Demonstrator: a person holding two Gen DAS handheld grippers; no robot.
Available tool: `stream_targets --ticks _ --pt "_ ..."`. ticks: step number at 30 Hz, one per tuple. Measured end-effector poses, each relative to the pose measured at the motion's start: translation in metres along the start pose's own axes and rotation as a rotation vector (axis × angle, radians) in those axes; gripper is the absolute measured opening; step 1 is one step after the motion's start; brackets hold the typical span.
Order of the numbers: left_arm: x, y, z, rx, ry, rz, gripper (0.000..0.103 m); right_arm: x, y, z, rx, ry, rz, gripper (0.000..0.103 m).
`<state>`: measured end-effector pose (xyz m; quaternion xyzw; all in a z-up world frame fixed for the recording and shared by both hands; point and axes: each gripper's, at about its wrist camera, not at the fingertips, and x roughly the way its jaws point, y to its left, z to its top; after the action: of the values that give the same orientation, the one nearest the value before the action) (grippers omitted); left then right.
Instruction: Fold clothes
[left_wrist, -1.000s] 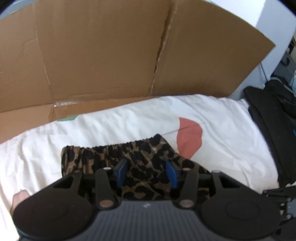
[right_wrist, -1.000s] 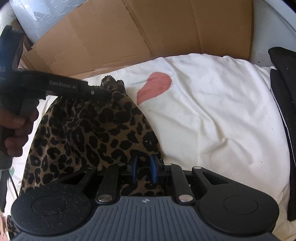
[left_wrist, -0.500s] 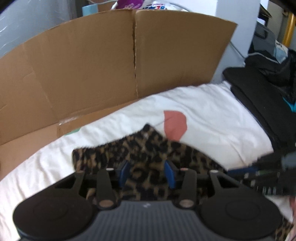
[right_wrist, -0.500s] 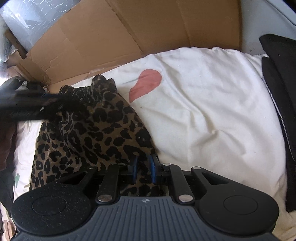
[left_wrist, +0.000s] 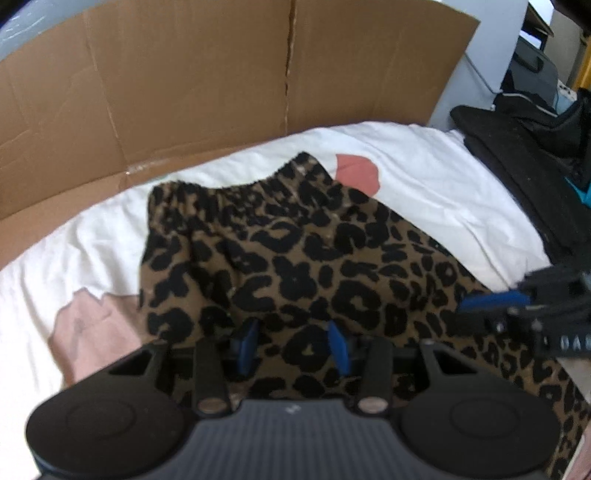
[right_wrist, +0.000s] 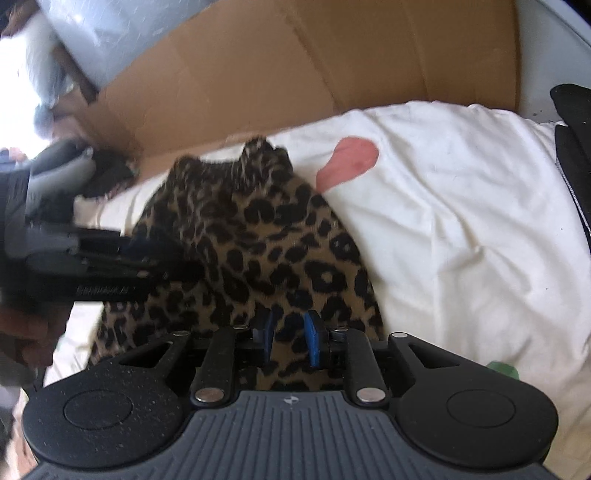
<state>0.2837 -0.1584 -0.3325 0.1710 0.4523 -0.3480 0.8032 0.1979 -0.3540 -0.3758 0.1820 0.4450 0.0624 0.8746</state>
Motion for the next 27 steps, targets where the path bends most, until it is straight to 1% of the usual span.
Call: stream_targets --ticks 1,4,7,13,19,24,27 --pt "0.003 -0.002 0.000 0.002 0.004 0.007 0.046 0.001 0.000 -0.002 -0.008 0.008 -0.012 0.025" --pt "0.010 -0.004 0.000 0.012 0.016 0.015 0.047 -0.001 -0.003 -0.008 -0.036 0.012 -0.032 0.025" --pt "0.006 -0.005 0.001 0.010 0.029 0.008 0.047 -0.008 -0.006 -0.017 -0.077 0.015 -0.031 0.025" --pt "-0.020 0.000 -0.002 0.009 0.033 -0.028 0.049 -0.026 -0.010 -0.039 -0.150 0.029 -0.037 0.025" --pt "-0.049 0.015 -0.019 -0.040 0.037 -0.023 0.049 -0.035 -0.021 -0.043 -0.128 0.034 -0.043 0.025" --pt "-0.072 0.034 -0.033 -0.092 0.050 -0.010 0.049 -0.044 -0.022 -0.046 -0.156 0.051 -0.073 0.025" --pt "-0.090 0.047 -0.047 -0.134 0.056 0.010 0.049 -0.046 -0.024 -0.051 -0.172 0.064 -0.082 0.025"
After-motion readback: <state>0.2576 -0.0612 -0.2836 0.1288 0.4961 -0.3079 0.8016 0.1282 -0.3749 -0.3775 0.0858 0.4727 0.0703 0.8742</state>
